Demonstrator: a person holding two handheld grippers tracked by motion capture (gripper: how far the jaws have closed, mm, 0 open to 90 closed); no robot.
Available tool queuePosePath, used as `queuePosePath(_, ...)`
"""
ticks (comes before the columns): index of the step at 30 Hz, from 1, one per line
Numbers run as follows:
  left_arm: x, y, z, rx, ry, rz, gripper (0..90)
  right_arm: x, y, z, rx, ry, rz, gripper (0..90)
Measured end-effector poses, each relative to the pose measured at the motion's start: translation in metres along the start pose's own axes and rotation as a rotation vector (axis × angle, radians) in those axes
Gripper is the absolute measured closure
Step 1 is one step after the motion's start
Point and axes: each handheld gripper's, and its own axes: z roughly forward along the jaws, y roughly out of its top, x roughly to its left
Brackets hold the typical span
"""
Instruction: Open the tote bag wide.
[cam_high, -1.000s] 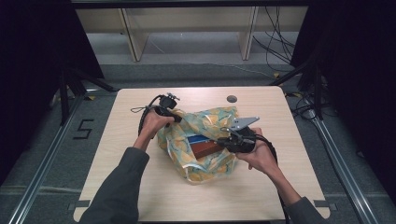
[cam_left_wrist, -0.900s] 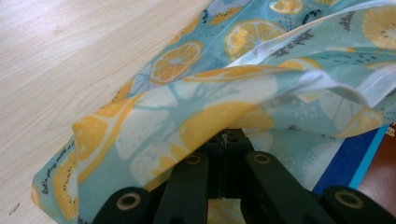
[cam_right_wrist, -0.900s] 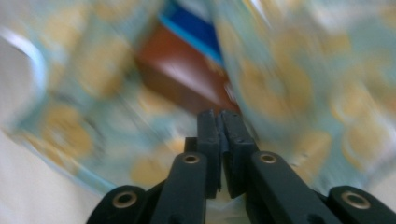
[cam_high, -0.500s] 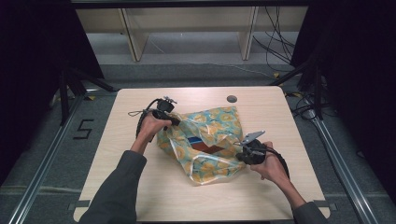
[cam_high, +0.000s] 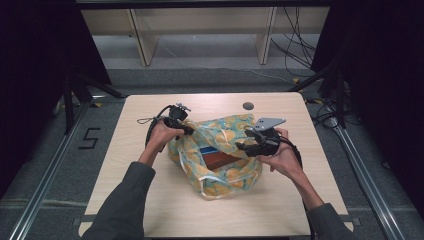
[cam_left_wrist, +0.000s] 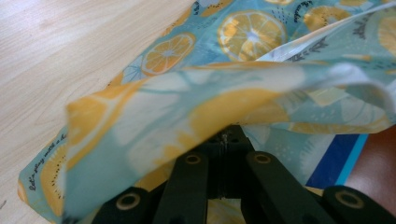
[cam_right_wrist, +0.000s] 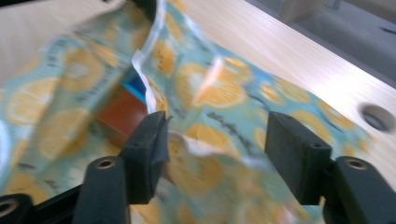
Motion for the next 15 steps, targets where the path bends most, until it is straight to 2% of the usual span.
queuePosePath(1, 0.001, 0.001, -0.001, 0.015, -0.007, 0.017, 88.8, 0.004, -0.001, 0.002, -0.014, 0.008, 0.000, 38.7)
queuePosePath(2, 0.001, 0.001, -0.001, 0.011, -0.008, 0.017, 88.7, 0.006, 0.001, 0.003, 0.002, 0.025, -0.023, 37.8)
queuePosePath(3, 0.002, 0.001, -0.001, 0.004, -0.008, 0.013, 88.7, 0.010, 0.001, 0.004, 0.003, 0.032, -0.021, 37.8)
queuePosePath(4, 0.001, 0.001, -0.001, 0.006, -0.011, 0.013, 88.7, 0.012, 0.002, 0.006, -0.013, 0.034, -0.030, 38.3)
queuePosePath(5, 0.001, 0.001, -0.001, 0.011, -0.013, 0.013, 88.7, 0.013, 0.003, 0.008, -0.003, 0.068, -0.040, 38.3)
queuePosePath(6, 0.000, 0.001, 0.000, 0.012, -0.007, 0.020, 88.7, 0.016, 0.004, 0.009, 0.010, 0.075, -0.031, 38.3)
queuePosePath(7, -0.001, 0.001, 0.001, -0.009, -0.010, 0.000, 88.7, 0.018, 0.004, 0.012, 0.001, 0.074, -0.050, 38.0)
queuePosePath(8, 0.000, 0.002, -0.001, 0.004, -0.010, 0.016, 88.7, 0.021, 0.004, 0.012, 0.013, 0.086, -0.042, 38.0)
queuePosePath(9, -0.001, 0.002, -0.001, 0.002, -0.012, 0.016, 88.7, 0.023, 0.005, 0.014, 0.003, 0.085, -0.054, 38.1)
queuePosePath(10, -0.001, 0.002, -0.001, 0.009, -0.014, 0.020, 88.7, 0.025, 0.005, 0.015, 0.016, 0.089, -0.054, 38.5)
queuePosePath(11, -0.003, 0.002, 0.000, -0.009, -0.010, 0.001, 88.6, 0.027, 0.006, 0.016, 0.021, 0.082, -0.061, 41.9)
queuePosePath(12, -0.002, 0.003, -0.001, 0.006, -0.009, 0.020, 88.5, 0.029, 0.007, 0.017, 0.020, 0.071, -0.076, 48.9)
queuePosePath(13, -0.003, 0.003, -0.001, 0.003, -0.013, 0.017, 88.5, 0.030, 0.007, 0.020, 0.026, 0.075, -0.100, 58.5)
queuePosePath(15, -0.003, 0.003, -0.001, 0.009, -0.016, 0.017, 88.2, 0.032, 0.007, 0.026, 0.063, 0.096, -0.116, 75.3)
